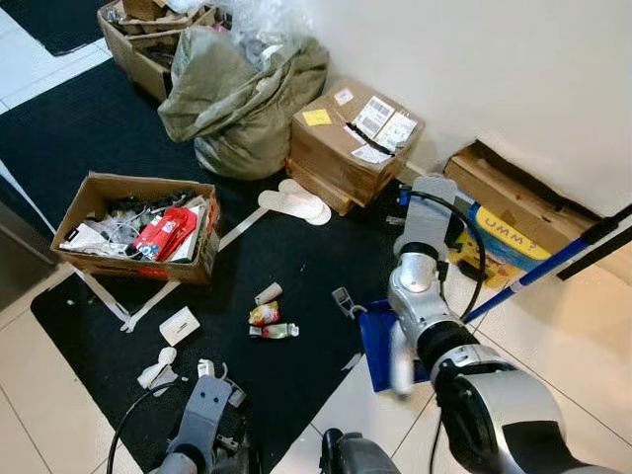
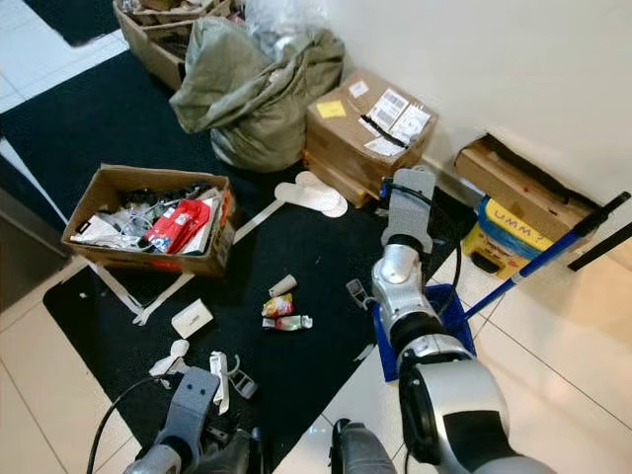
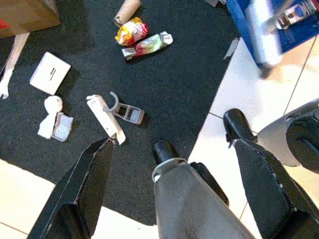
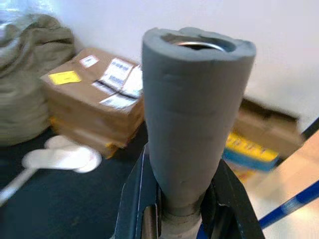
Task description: Sweep floor
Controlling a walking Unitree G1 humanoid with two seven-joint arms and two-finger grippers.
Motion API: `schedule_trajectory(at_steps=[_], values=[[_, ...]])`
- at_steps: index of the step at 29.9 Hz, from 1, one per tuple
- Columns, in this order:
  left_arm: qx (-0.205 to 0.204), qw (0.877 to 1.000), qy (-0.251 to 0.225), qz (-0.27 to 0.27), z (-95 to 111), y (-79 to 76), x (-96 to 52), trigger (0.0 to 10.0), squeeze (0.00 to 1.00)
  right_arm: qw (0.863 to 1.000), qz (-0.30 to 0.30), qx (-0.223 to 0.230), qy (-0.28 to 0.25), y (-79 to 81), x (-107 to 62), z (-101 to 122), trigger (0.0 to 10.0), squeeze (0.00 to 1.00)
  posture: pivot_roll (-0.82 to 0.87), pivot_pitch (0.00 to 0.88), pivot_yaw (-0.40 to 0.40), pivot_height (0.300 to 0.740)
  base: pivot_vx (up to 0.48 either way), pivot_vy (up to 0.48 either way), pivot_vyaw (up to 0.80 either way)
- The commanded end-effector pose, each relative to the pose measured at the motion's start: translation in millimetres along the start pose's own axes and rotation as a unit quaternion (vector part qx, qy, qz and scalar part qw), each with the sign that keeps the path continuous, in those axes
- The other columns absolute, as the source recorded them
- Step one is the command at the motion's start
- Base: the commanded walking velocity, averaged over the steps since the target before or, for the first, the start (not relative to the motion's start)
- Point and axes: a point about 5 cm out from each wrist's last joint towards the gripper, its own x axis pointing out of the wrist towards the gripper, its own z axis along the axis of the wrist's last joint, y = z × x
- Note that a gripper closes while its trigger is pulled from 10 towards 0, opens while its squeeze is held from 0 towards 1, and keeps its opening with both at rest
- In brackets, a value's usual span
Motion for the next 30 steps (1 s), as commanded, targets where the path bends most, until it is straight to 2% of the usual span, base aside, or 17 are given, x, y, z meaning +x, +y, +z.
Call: schedule_trajectory(at_steps=[1,5,8,11,20,22,24,30], values=[[0.004,0.999,0.039,-0.008,-16,-3.6,-5.7,10.0,0.0,0.999,0.007,0.024,0.04,0.8,-6.7,-15,10.0,0.0,-0.04,0.21,0.013,0.74,0.0,0.0,0.0],[0.005,0.999,0.047,-0.009,-14,-4.4,-3.0,10.0,0.0,0.998,0.018,0.045,0.033,2.3,-4.9,-10,10.0,0.0,-0.05,0.179,0.014,0.74,0.0,0.0,0.0],[0.005,0.999,0.047,-0.009,-14,-4.4,-3.0,10.0,0.0,0.998,0.018,0.045,0.033,2.3,-4.9,-10,10.0,0.0,-0.05,0.179,0.014,0.74,0.0,0.0,0.0],[0.001,0.999,0.054,-0.005,-11,-4.2,0.4,10.0,0.0,0.998,0.031,0.046,0.014,1.9,-0.6,-2,10.0,0.0,-0.06,0.139,0.014,0.74,0.0,0.0,0.0],[-0.006,0.998,0.06,0.003,-7,-1.3,4.1,10.0,0.0,0.997,0.055,0.046,0.022,3.5,-0.3,-2,10.0,0.0,-0.07,0.116,0.015,0.74,0.0,0.0,0.0],[-0.018,0.997,0.077,0.024,-8,6.0,5.3,10.0,0.0,0.983,0.153,0.063,0.074,11.1,-4.0,-14,10.0,0.0,-0.08,0.086,0.021,0.74,0.0,0.0,0.0],[-0.025,0.995,0.086,0.036,-8,10.1,5.7,10.0,0.0,0.97,0.212,0.07,0.093,13.6,-7.5,-19,10.0,0.0,-0.08,0.071,0.02,0.74,0.0,0.0,0.0],[-0.037,0.992,0.103,0.056,-12,13.7,4.1,10.0,0.0,0.963,0.231,0.1,0.092,6.0,-10.5,-25,10.0,0.0,-0.08,0.05,0.017,0.74,0.0,0.0,0.0]])
